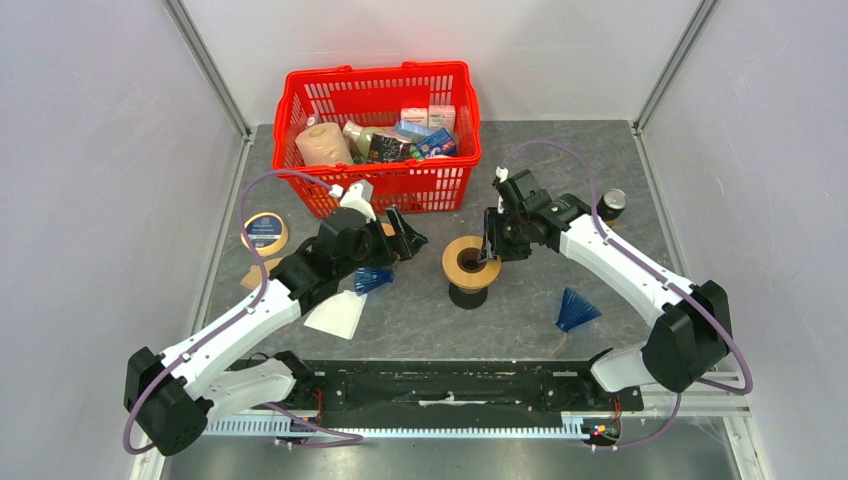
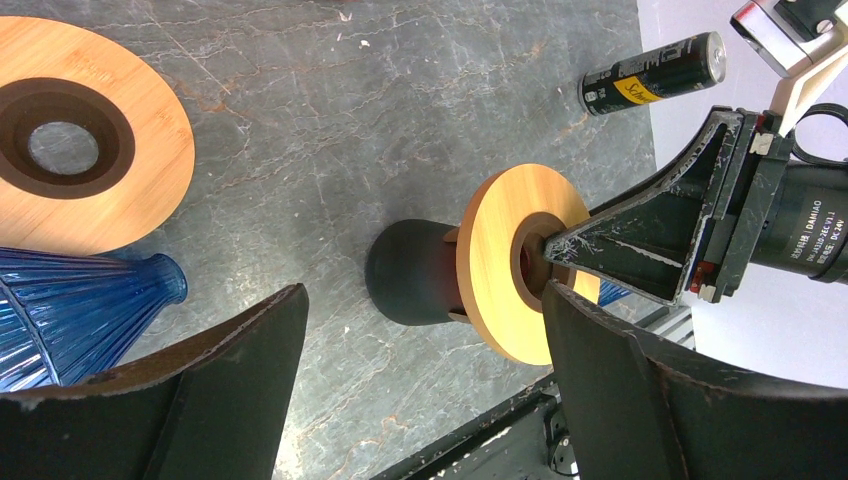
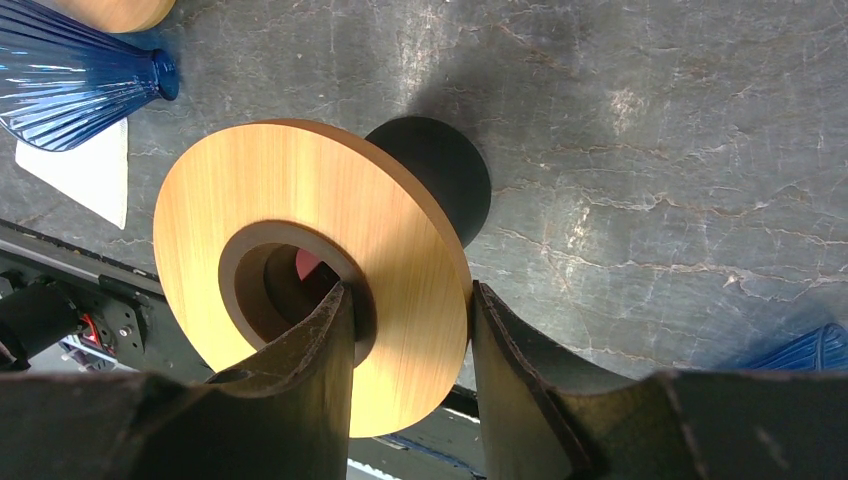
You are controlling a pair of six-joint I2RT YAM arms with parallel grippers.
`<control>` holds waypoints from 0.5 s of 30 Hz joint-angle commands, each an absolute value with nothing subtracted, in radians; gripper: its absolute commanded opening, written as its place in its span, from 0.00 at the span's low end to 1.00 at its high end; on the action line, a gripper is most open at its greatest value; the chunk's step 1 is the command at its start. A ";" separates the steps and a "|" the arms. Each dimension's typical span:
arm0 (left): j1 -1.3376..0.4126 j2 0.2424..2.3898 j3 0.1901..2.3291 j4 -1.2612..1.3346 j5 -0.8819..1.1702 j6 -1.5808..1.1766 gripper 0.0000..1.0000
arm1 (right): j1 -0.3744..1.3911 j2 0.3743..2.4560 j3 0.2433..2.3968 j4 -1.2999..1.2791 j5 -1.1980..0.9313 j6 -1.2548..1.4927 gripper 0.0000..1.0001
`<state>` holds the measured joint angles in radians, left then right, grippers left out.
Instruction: Place the coffee filter in the dripper
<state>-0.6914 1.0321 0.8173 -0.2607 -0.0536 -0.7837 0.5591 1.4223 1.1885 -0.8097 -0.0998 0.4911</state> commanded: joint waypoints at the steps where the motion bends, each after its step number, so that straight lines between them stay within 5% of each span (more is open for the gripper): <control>1: -0.690 1.035 0.815 -0.264 -0.083 -0.752 0.93 | 0.556 1.427 1.211 -0.775 -0.100 0.475 0.29; 15: -0.691 1.030 0.821 -0.263 -0.079 -0.758 0.94 | 0.555 1.380 1.237 -0.786 -0.120 0.472 0.72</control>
